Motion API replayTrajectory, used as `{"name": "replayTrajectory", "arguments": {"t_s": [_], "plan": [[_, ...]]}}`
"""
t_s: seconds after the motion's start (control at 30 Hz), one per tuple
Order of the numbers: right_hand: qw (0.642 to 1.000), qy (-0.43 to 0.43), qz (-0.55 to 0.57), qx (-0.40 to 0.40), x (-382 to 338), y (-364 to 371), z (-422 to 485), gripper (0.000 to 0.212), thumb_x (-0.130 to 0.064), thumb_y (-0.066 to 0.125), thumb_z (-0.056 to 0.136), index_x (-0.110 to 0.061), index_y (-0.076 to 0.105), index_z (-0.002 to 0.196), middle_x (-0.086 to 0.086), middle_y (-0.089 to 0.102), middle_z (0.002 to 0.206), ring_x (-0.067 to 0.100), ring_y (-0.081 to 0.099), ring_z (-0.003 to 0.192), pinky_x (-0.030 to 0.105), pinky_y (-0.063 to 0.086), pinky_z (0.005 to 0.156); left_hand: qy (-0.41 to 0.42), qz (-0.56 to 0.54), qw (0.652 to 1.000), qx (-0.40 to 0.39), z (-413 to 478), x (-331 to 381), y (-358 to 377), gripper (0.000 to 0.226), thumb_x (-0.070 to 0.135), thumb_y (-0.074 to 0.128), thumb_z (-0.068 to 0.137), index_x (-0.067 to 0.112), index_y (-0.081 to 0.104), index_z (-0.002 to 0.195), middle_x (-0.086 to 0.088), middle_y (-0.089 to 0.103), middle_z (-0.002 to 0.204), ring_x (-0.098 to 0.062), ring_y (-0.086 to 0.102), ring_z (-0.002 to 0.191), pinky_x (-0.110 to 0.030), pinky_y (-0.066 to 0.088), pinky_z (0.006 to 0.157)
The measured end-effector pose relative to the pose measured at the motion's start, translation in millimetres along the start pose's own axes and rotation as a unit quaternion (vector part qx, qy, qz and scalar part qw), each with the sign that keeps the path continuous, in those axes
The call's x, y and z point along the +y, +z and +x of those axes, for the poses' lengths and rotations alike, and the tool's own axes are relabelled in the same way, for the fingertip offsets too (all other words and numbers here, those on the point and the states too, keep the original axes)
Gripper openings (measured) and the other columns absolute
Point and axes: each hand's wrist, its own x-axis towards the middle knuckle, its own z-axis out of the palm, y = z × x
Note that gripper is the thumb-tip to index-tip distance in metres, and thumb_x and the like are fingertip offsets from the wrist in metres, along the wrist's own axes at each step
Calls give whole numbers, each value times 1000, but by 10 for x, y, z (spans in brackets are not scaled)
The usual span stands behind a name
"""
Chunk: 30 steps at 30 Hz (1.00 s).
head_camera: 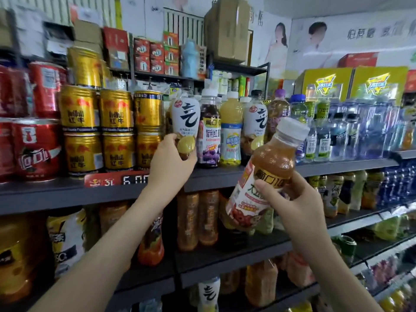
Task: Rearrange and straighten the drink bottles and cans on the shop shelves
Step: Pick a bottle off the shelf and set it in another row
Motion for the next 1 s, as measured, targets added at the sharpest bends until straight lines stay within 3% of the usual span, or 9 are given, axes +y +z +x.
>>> {"name": "replayTrajectory", "arguments": {"t_s": [0.3,0.43,0.6,0.7,0.8,0.87,0.93,1.0], "plan": [[998,-21,66,-10,268,37,722,42,-47,73,60,-27,68,97,-12,74,93,7,69,90,36,55,83,-67,55,995,41,418,1,383,60,34,67,85,9,36,131,-9,56,121,-28,58,107,-28,42,73],[994,-39,101,-34,304,88,949,40,-48,73,64,-27,67,98,-7,74,96,12,70,92,36,56,82,-92,82,991,56,434,44,405,59,39,70,82,10,42,125,-7,59,118,-27,59,103,-27,41,71],[991,-58,94,-76,312,205,1153,37,-46,75,71,-29,66,103,-13,73,97,5,68,93,39,56,85,-99,46,990,90,367,58,369,57,38,75,78,15,50,125,-1,63,116,-16,58,95,-24,42,74],[990,-70,83,-90,329,288,1241,38,-46,75,70,-28,66,103,-15,72,93,1,67,90,33,56,83,-96,1,988,117,276,64,345,55,37,77,75,23,53,122,9,63,110,-9,59,95,-23,46,78],[988,-87,63,-111,324,364,1322,39,-42,75,76,-24,64,109,-20,68,92,-10,63,87,9,50,74,-91,-31,985,146,152,91,287,53,37,80,72,28,56,119,17,63,105,-4,62,97,-25,52,84],[987,-105,32,-120,314,432,1369,33,-43,74,78,-29,62,105,-24,64,91,-14,60,87,2,43,69,-88,-47,982,163,64,115,221,57,36,80,72,26,57,123,16,66,110,-1,63,97,-25,53,85],[985,-116,5,-128,292,511,1380,27,-46,72,79,-35,60,100,-25,61,91,-16,58,87,1,41,66,-87,-53,979,178,-17,121,133,58,36,79,73,27,58,125,15,66,113,2,62,98,-21,52,84],[984,-123,-15,-131,293,596,1382,39,-52,69,78,-28,61,107,-14,66,99,-4,60,90,11,45,71,-83,-62,978,183,-90,116,40,55,36,79,73,29,59,124,17,66,112,4,61,99,-22,52,85]]}}
